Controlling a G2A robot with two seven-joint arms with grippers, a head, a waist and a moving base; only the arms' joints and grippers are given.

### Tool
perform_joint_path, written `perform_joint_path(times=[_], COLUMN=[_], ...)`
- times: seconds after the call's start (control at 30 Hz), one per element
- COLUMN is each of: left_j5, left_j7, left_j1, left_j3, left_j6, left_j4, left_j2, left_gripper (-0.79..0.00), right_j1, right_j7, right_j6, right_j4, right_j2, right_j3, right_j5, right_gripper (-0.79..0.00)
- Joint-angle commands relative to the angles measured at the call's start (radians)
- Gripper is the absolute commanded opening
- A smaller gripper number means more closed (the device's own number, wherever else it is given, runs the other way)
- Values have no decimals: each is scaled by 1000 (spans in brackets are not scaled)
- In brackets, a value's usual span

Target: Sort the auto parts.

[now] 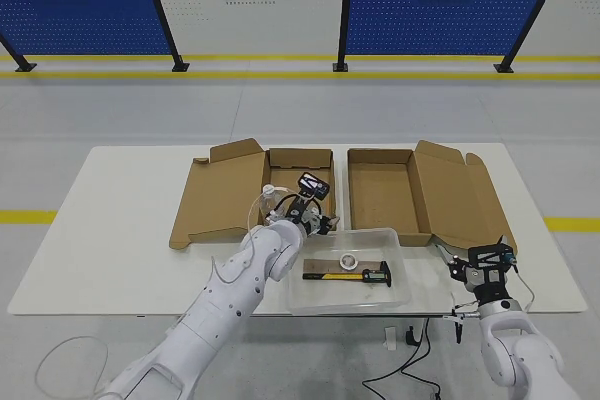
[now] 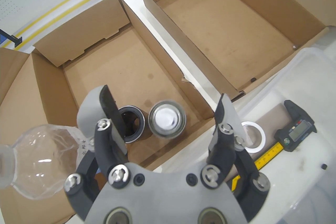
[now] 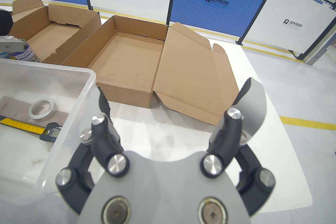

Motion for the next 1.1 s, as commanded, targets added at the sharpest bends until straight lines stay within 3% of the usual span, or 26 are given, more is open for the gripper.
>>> perform_joint_path(times=[0.0,0.33,0.57,0.87,1.0,1.07], left_j5=[-1,64,156,250,233,310], left_j7=[6,-7,37,204,252,286], left_j1=[20,229,397,657,733,752], left_j3=[-21,-167,-267,-429,-502,-537], left_j6=[-2,3,1,54,52,7], left_j4=[-50,-487,-708,-829,-825,-833], left_j2=[6,54,82,111,120,129], left_gripper=[0,0,0,0,0,0], right_j1=[0,0,0,0,0,0], right_j7=[0,0,0,0,0,0], right_j6=[0,0,0,0,0,0], right_j4=[0,0,0,0,0,0], right_j2=[0,0,0,0,0,0], right_j3=[0,0,0,0,0,0], right_j5=[0,0,0,0,0,0], right_gripper=[0,0,0,0,0,0])
